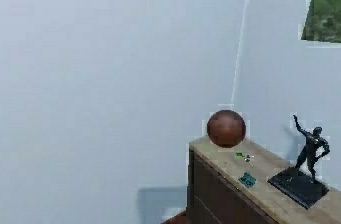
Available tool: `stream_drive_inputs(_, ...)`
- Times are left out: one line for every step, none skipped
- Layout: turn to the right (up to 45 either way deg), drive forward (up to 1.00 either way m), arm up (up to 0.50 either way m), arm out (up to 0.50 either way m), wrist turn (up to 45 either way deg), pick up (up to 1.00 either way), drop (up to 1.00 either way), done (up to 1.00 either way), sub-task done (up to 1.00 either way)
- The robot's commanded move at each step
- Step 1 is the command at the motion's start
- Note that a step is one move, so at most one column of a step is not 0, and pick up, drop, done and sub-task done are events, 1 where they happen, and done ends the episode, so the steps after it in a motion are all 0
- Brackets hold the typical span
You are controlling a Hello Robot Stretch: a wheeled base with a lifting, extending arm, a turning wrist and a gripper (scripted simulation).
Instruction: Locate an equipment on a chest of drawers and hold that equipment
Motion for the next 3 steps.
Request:
stream_drive_inputs(0.0,0.2,0.0,0.0,0.0,0.0,0.0,0.0,0.0)
stream_drive_inputs(-45.0,0.0,0.0,0.0,0.0,0.0,0.0,0.0,0.0)
stream_drive_inputs(-21.0,0.0,0.0,0.0,0.0,0.0,0.0,0.0,0.0)
